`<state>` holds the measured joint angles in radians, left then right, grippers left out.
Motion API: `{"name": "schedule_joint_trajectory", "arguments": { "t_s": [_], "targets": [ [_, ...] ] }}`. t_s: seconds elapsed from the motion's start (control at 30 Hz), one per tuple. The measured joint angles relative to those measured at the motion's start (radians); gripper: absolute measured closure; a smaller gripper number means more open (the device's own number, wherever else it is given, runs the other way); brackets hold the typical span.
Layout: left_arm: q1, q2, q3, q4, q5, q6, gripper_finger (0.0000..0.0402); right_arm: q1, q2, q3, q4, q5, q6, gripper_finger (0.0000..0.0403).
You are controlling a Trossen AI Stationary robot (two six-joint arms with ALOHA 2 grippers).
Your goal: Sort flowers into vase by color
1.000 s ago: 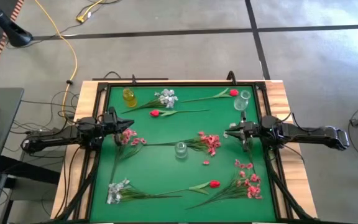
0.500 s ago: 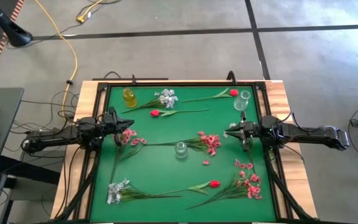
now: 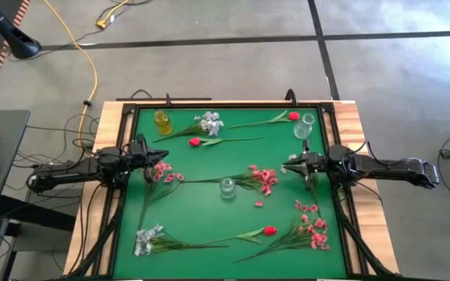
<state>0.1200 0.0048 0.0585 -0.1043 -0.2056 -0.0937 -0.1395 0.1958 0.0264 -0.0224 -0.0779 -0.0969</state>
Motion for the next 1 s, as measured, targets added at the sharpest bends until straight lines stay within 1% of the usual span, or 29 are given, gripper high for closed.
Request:
{"name": "schedule_joint_trajectory", "arguments": {
  "t_s": [0.63, 0.8, 0.9, 1.0],
  "targets": [
    [0.0, 0.0, 0.0, 0.002, 0.0, 0.001, 0.0401, 0.0, 0.0, 0.0, 0.0, 0.0, 0.0, 0.0332],
    [0.0, 0.0, -0.001, 0.011, -0.015, 0.014, 0.0401, 0.0, 0.0, 0.0, 0.0, 0.0, 0.0, 0.0332],
    [0.0, 0.0, -0.001, 0.012, -0.018, -0.031, 0.0401, 0.0, 0.0, 0.0, 0.0, 0.0, 0.0, 0.0332],
    [0.0, 0.0, -0.002, 0.029, -0.021, -0.175, 0.0401, 0.0, 0.0, 0.0, 0.0, 0.0, 0.0, 0.0332]
  ]
}}
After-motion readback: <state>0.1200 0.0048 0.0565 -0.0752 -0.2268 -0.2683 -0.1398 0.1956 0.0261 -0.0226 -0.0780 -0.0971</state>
